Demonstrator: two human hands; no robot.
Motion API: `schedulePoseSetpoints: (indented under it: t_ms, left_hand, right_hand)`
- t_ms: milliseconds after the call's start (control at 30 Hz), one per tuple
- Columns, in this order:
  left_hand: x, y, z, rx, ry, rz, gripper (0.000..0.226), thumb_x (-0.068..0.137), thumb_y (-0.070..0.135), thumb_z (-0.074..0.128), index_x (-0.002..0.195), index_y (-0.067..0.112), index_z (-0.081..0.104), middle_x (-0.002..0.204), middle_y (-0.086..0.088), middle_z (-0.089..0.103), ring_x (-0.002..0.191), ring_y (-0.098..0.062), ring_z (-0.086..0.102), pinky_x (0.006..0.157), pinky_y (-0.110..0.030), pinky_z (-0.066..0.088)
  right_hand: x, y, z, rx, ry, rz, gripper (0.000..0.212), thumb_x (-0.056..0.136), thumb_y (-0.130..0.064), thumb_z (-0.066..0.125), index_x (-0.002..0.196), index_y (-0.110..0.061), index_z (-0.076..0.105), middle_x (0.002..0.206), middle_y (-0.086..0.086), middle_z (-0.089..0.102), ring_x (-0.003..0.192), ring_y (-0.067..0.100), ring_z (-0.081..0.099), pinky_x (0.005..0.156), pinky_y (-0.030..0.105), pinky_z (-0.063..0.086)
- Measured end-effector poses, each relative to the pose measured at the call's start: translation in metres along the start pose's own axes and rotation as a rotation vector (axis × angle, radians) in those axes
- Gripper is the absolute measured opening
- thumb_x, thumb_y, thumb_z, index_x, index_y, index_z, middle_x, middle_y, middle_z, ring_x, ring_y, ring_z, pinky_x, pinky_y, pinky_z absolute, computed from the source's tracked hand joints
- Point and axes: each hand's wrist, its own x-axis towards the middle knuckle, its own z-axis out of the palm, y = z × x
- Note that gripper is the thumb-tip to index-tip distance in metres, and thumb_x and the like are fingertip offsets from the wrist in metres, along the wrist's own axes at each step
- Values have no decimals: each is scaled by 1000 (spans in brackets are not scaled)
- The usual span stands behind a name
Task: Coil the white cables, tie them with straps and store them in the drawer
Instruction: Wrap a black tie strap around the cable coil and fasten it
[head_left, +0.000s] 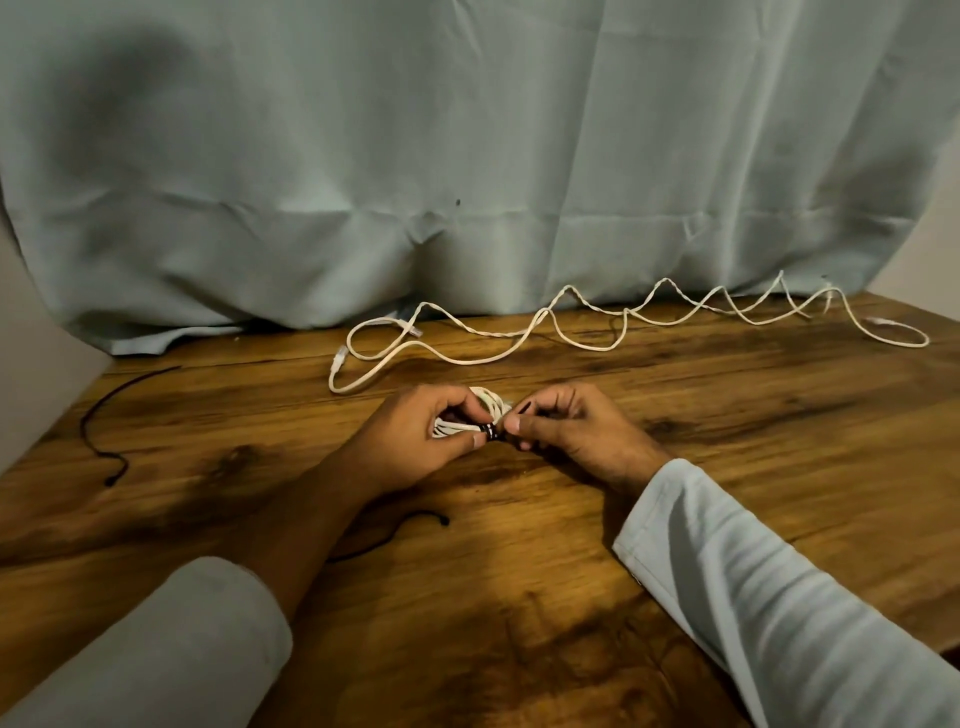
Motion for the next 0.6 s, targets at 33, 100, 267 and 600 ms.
schedulePoseSetpoints:
  t_ms: [33,100,267,600]
  left_hand:
    - [0,-1,0,5,6,-6,17,86,22,79,103,27,75,101,14,75,97,-5,70,90,-44,56]
    - [1,-1,0,9,10,-16,20,87,20,80,105,27,75,102,14,75,98,-4,70,91,-43,56]
    - [2,3,-1,37,-9,6,26,90,19,77,114,29,76,107,16,76,100,-1,69,93,-35,57]
    - [6,4,0,60,-5,38,20,87,13,79,105,21,74,98,12,76,94,-1,70,85,-23,54]
  right_hand:
    - [0,0,-1,7,-8,-1,12,97,-9,67,99,-2,76,82,15,66,79,28,51,64,24,42]
    - [0,1,-2,24,-18,2,14,98,-10,65,101,-4,77,84,16,67,80,28,51,66,25,42]
    - [2,2,1,87,59,-21,11,92,-5,71,91,-12,80,87,19,73,70,17,61,64,26,44]
    - [6,3,2,166,20,25,14,96,2,64,107,2,72,98,12,78,83,14,75,62,18,56]
